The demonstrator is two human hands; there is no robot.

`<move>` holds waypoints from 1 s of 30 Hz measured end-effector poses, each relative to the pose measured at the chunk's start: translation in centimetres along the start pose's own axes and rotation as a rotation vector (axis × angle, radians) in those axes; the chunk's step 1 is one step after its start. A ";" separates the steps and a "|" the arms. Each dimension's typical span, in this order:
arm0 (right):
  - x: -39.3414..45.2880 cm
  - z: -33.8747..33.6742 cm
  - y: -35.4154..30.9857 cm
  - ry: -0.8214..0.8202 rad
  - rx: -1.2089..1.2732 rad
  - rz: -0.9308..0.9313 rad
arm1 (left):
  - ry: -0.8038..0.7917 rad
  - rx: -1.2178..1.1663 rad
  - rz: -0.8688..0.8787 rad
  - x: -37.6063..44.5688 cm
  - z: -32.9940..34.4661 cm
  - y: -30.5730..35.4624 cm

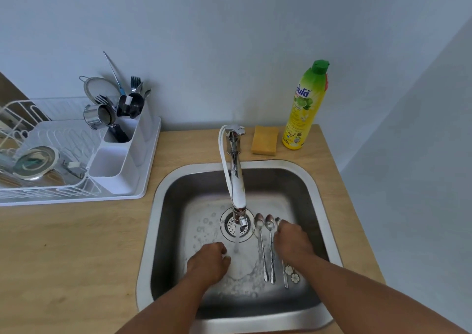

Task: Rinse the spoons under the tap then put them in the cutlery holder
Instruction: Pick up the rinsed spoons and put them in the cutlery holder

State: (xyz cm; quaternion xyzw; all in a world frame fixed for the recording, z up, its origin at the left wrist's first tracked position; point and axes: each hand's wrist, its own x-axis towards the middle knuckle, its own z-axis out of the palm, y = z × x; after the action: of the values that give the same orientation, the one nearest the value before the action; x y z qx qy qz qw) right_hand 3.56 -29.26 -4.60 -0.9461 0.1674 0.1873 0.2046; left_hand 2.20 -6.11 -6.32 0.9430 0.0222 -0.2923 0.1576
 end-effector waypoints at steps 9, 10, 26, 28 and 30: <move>-2.6 2.5 1.7 -0.109 -0.107 -0.097 | 0.383 0.096 0.028 5.2 -18.1 1.2; -2.8 2.7 2.0 -0.117 -0.121 -0.090 | 0.429 0.115 0.054 5.4 -20.4 2.3; -3.2 3.3 3.6 -0.123 -0.060 0.010 | 0.386 0.328 0.517 5.8 -24.8 12.5; -3.1 3.3 3.7 -0.117 -0.060 0.033 | 0.404 0.324 0.543 5.6 -24.7 12.2; -3.1 3.2 3.5 -0.111 -0.055 0.053 | 0.424 0.334 0.569 5.2 -24.2 11.9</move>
State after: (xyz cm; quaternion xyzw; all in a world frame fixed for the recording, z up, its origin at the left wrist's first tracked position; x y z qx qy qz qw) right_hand -1.45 -30.11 -7.17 -0.9346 0.1757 0.2496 0.1827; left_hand 21.30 -10.17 13.02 0.9636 -0.2558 -0.0355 0.0687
